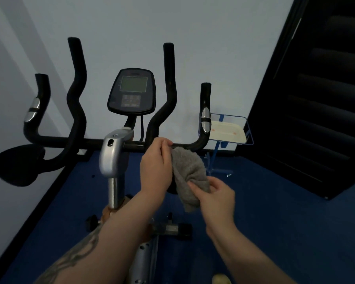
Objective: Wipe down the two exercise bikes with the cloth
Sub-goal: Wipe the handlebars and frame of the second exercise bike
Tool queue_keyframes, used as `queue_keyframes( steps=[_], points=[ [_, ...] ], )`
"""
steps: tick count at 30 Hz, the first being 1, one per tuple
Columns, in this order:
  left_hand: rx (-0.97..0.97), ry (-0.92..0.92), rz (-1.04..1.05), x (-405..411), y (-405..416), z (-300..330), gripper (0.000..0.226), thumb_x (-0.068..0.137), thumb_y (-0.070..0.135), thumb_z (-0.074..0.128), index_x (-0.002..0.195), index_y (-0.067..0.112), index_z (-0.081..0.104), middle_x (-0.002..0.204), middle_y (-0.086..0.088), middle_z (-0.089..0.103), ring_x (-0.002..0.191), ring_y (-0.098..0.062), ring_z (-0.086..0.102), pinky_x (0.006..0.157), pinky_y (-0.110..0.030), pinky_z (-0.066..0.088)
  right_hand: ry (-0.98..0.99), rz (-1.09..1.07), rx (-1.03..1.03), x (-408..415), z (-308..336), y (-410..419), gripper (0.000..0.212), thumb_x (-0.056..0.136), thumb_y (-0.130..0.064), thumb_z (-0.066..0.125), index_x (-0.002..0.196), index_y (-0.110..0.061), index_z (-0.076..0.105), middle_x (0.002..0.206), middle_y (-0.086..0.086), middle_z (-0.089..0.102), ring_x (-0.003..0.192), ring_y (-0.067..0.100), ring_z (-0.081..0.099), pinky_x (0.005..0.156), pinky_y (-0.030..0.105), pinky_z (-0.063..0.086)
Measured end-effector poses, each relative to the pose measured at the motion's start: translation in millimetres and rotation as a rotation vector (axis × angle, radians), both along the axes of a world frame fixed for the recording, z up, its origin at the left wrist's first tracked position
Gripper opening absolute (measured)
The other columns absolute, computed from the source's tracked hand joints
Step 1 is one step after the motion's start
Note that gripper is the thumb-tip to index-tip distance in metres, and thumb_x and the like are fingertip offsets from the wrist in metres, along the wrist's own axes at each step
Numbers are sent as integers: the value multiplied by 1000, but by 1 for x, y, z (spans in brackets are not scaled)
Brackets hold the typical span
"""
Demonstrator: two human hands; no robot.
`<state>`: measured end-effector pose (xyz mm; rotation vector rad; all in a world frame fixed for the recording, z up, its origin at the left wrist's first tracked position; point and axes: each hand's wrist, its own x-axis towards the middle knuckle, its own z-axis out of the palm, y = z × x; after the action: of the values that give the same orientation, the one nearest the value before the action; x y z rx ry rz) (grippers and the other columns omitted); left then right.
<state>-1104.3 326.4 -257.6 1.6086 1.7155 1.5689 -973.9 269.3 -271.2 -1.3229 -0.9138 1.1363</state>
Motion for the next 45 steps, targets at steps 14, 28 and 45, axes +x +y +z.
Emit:
queue_keyframes(
  steps=[14, 28, 45],
  points=[
    [81, 10, 132, 4, -2, -4, 18, 102, 22, 38, 95, 26, 54, 77, 16, 55, 72, -6, 57, 65, -28, 47, -558, -24, 232, -32, 24, 52, 3, 100, -30, 48, 101, -28, 49, 98, -8, 60, 82, 4, 54, 59, 17, 38],
    [-55, 28, 297, 12, -9, 7, 21, 100, 27, 37, 95, 22, 56, 70, 3, 59, 64, -16, 58, 61, -47, 50, -953, 513, 252, -12, 35, 85, 7, 103, -31, 35, 102, -24, 32, 87, -5, 51, 72, 11, 49, 53, 29, 29],
    [-28, 143, 392, 33, -53, -6, 30, 96, 9, 55, 123, 19, 61, 124, 7, 58, 118, -13, 49, 101, -29, 39, -393, 780, 133, 107, 76, 105, 16, 83, -50, 65, 86, -35, 73, 83, -9, 73, 76, 7, 69, 66, 29, 52]
  ],
)
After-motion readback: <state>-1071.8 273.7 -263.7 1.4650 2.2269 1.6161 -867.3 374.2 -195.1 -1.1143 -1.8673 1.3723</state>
